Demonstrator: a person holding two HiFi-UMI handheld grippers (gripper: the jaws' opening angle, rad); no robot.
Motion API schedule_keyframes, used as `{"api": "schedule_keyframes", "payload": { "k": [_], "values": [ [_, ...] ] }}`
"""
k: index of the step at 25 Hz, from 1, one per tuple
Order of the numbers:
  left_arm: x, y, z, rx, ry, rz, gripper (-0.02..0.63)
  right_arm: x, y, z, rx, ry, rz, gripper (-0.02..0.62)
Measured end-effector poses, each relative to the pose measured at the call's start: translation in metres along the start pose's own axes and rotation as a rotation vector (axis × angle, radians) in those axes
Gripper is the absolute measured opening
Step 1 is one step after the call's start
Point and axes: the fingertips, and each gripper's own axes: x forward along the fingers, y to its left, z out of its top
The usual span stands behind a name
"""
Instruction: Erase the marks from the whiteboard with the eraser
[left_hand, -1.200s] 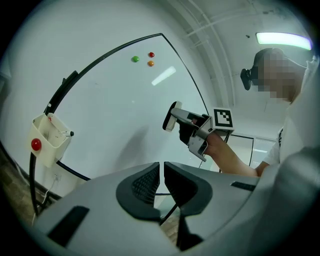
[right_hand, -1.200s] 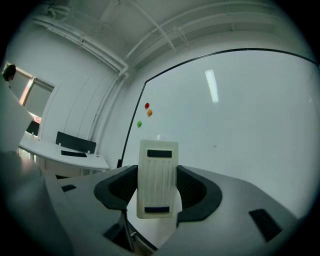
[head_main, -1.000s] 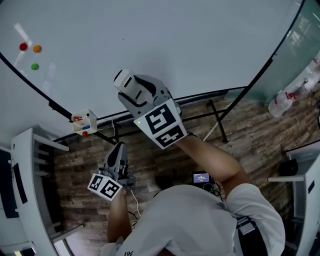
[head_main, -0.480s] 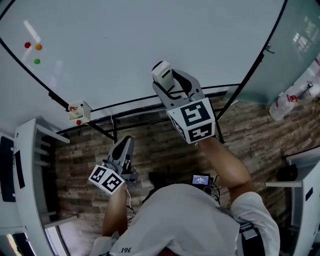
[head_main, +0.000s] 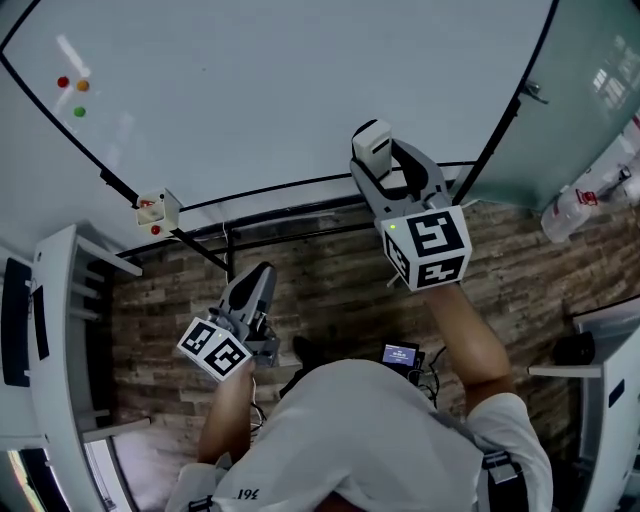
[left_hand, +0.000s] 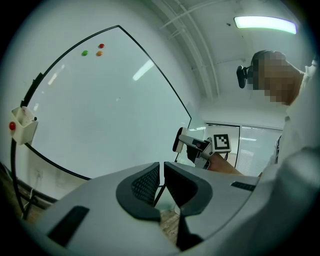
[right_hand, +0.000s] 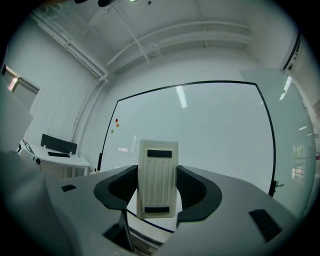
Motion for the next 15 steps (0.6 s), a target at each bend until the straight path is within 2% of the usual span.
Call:
{"api": "schedule_keyframes", "payload": {
  "k": [6, 15],
  "values": [
    [-0.004, -0.022, -0.007, 0.009, -0.004, 0.002, 0.018, -0.036, -0.02, -0.016, 0.021, 0.015, -0.02, 0.258],
    [-0.029, -0.049, -0.028, -0.009, -0.011, 0.039, 0.018, -0.083, -0.026, -0.054, 0.062, 0.074, -0.001, 0.258]
  ]
}}
